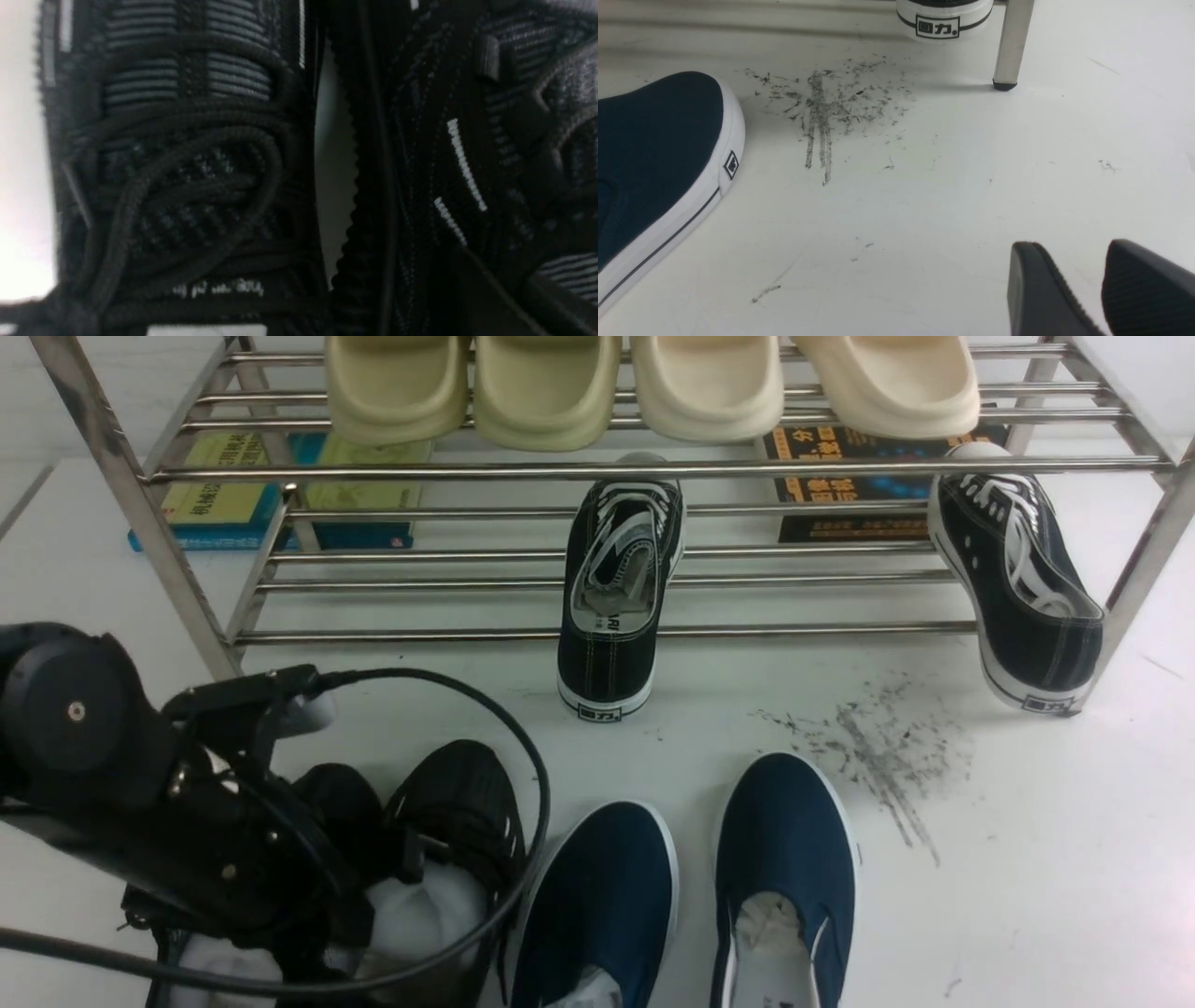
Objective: Take the shoes off the shelf with your hand on the white table.
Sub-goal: 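Set the held shoe down on the floor in front of the rack with the left gripper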
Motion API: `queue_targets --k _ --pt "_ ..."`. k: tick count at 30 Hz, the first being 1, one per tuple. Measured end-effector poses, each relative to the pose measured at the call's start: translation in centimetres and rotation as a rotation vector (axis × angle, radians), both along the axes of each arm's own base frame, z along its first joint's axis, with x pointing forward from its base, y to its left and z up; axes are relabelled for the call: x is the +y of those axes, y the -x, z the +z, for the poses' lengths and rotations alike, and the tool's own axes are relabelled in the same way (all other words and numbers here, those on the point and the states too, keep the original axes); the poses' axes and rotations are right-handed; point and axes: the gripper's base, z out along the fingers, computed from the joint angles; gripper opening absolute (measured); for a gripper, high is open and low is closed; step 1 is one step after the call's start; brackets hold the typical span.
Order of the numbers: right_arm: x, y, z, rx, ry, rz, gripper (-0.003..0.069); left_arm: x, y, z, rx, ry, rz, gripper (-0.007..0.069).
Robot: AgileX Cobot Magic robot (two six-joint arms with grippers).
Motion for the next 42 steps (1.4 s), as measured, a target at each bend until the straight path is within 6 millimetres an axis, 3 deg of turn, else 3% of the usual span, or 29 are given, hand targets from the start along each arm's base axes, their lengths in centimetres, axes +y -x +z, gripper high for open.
queue_targets --k 8,21,28,31,34,37,38,42 --pt "0.0 0.0 0.0 0.0 0.0 0.0 0.0237 -1.3 0.1 0.4 -0.025 0.127 -0.106 0.0012" --pt "0.0 0.0 0.0 0.0 0.0 0.0 0.0237 -0.9 0.3 0.2 -0.025 0.057 -0.169 0.0034" --pt "0.0 0.0 0.0 0.0 0.0 0.0 0.0237 0.1 0.5 -0.2 0.019 -0.048 -0.126 0.0155" --pt "0.0 0.0 0.0 0.0 -0.001 0.0 0.0237 0.8 0.4 -0.3 0.027 -0.114 -0.063 0.0272" --pt "0.0 0.0 0.0 0.0 -0.001 0.0 0.0237 0.9 0.3 -0.1 0.036 -0.13 -0.041 0.0332" --pt "0.0 0.0 0.0 0.0 -0.001 0.0 0.0237 1.0 0.2 1.4 0.043 -0.142 -0.043 0.0384" --pt "0.0 0.0 0.0 0.0 -0.001 0.0 0.0237 1.0 0.2 1.4 0.042 -0.141 -0.043 0.0384" --pt "0.0 0.0 0.0 0.0 -0.001 0.0 0.0237 1.3 0.7 5.0 -0.017 -0.138 -0.057 0.0341"
